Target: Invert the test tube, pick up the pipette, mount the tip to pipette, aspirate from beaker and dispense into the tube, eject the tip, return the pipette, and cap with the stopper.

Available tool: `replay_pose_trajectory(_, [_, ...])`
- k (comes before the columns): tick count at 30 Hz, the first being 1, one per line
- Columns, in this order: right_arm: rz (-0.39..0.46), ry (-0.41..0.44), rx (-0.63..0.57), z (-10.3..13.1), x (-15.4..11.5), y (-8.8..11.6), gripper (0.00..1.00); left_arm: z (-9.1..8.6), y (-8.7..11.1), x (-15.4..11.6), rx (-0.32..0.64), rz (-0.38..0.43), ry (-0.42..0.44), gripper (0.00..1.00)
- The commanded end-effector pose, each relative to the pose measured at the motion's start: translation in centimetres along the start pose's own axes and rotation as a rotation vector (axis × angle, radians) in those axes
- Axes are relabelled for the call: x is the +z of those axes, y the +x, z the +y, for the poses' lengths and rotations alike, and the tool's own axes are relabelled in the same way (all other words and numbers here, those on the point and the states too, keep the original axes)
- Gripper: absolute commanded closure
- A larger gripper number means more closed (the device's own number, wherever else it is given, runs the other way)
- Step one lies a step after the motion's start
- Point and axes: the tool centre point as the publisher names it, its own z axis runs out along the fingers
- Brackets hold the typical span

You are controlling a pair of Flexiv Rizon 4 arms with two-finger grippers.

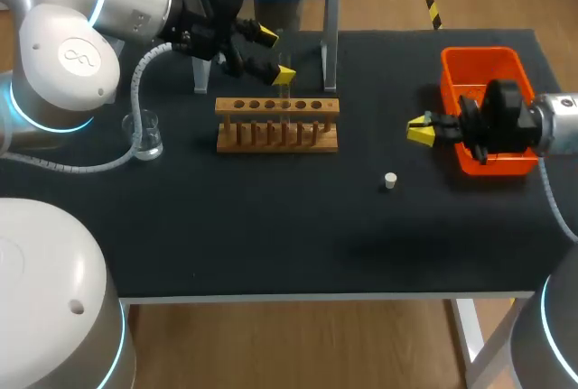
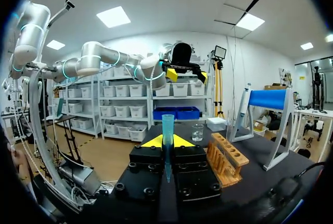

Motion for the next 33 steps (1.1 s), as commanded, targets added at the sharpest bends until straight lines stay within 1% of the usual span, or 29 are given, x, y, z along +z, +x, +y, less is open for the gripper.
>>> replay_pose_trajectory(1, [-0.001,-0.003,0.000,-0.22,-0.59,0.42,1.00,-0.07,0.01,-0.10,-0.001,0.002,-0.004,0.00])
replay_pose_trajectory(8, [0.000,-0.004,0.014,-0.37,-1.03,0.60,1.00,-0.07,0.01,-0.10,-0.001,0.002,-0.004,0.00])
replay_pose_trajectory(33, [0.000,-0.004,0.014,-0.37,-1.03,0.60,1.00,-0.07,0.01,-0.10,-0.001,0.002,-0.004,0.00])
